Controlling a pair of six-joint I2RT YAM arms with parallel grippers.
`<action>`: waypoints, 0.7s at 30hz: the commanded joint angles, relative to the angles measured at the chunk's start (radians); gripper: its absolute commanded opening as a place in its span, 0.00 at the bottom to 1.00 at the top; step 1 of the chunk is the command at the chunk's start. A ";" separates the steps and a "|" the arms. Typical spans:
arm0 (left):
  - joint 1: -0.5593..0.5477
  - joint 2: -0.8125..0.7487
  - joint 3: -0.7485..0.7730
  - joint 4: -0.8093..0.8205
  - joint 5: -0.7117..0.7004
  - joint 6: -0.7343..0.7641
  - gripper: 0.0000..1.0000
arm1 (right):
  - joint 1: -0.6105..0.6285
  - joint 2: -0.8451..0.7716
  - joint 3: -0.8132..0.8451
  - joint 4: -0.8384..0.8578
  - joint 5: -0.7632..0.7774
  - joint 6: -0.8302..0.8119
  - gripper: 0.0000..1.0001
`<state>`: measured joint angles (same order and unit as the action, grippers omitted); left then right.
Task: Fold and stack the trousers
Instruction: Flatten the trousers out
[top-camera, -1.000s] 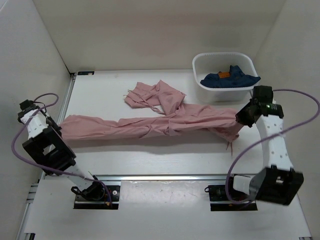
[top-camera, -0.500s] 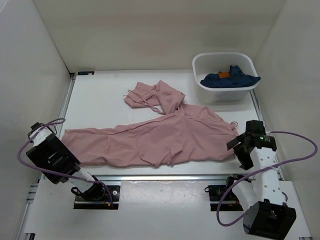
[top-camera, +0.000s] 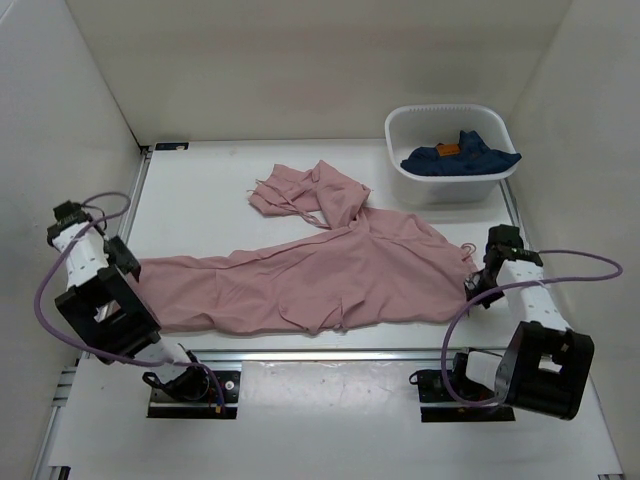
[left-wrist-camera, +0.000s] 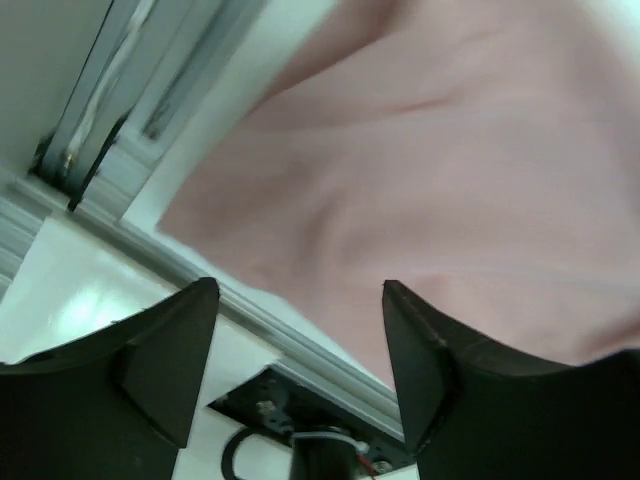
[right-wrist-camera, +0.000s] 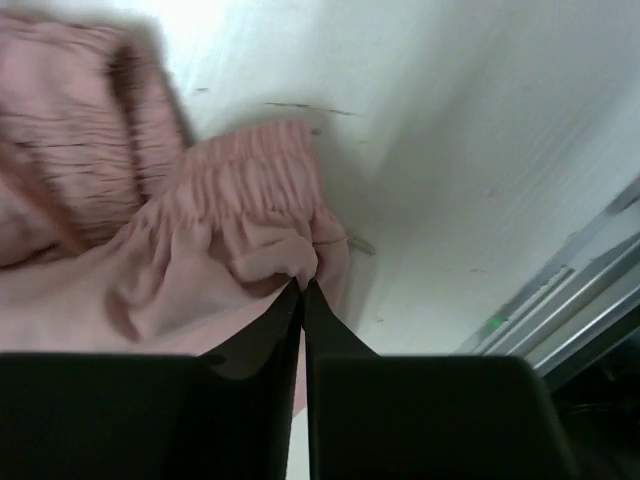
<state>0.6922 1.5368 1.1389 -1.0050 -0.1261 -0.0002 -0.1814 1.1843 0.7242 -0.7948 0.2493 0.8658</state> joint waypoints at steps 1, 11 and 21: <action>-0.124 -0.050 0.188 -0.066 0.236 0.000 0.79 | -0.029 -0.032 -0.051 -0.050 0.019 0.081 0.00; -0.675 0.326 0.681 0.055 0.436 0.000 0.90 | -0.038 -0.434 -0.062 -0.178 0.200 0.234 0.86; -0.925 0.818 1.067 0.264 0.300 0.000 1.00 | -0.038 0.054 0.354 0.043 0.022 -0.128 0.95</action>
<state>-0.1967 2.3482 2.1628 -0.8146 0.2344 -0.0002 -0.2165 1.1000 0.9741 -0.8509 0.3557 0.8619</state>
